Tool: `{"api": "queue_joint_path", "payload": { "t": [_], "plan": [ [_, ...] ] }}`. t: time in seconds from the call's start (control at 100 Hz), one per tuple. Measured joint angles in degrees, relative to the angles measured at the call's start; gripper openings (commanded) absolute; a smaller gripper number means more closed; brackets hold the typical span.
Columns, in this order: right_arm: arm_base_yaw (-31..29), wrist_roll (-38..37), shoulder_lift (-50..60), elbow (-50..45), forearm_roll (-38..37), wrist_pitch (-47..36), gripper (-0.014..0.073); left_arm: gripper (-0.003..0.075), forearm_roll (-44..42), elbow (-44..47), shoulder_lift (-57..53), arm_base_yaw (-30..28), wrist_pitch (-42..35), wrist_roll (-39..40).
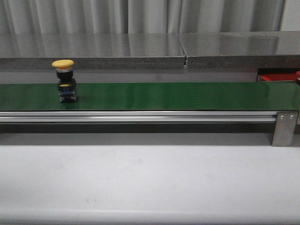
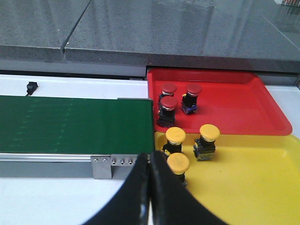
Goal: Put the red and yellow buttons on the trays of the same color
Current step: 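Lower the right gripper onto the yellow button on the belt and grasp it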
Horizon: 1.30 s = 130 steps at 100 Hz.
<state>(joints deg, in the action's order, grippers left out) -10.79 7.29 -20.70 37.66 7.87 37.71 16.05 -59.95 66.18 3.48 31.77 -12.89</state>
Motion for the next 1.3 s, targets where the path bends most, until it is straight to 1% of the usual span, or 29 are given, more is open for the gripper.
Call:
{"api": "queue_joint_path", "payload": {
  "t": [0.5, 0.73, 0.93, 0.99, 1.3],
  "plan": [
    [0.00, 0.00, 0.00, 0.00, 0.00, 0.00, -0.0117, -0.0020, 2.04, 17.59, -25.86, 0.00, -0.86, 0.00],
    [0.00, 0.00, 0.00, 0.00, 0.00, 0.00, -0.0117, -0.0020, 3.02, 23.74, -35.53, 0.00, 0.92, 0.00],
    [0.10, 0.00, -0.18, 0.00, 0.00, 0.32, -0.0117, -0.0020, 3.02, 25.31, -38.35, 0.02, 1.42, 0.00],
    [0.93, 0.00, -1.09, 0.37, 0.00, 0.54, -0.0117, -0.0020, 3.02, 25.41, -38.45, 0.02, 1.53, 0.00],
    [10.45, 0.00, -12.45, 7.30, -0.23, 1.39, -0.0117, -0.0020, 3.02, 25.40, -38.45, 0.24, 2.02, 0.00]
  ]
}}
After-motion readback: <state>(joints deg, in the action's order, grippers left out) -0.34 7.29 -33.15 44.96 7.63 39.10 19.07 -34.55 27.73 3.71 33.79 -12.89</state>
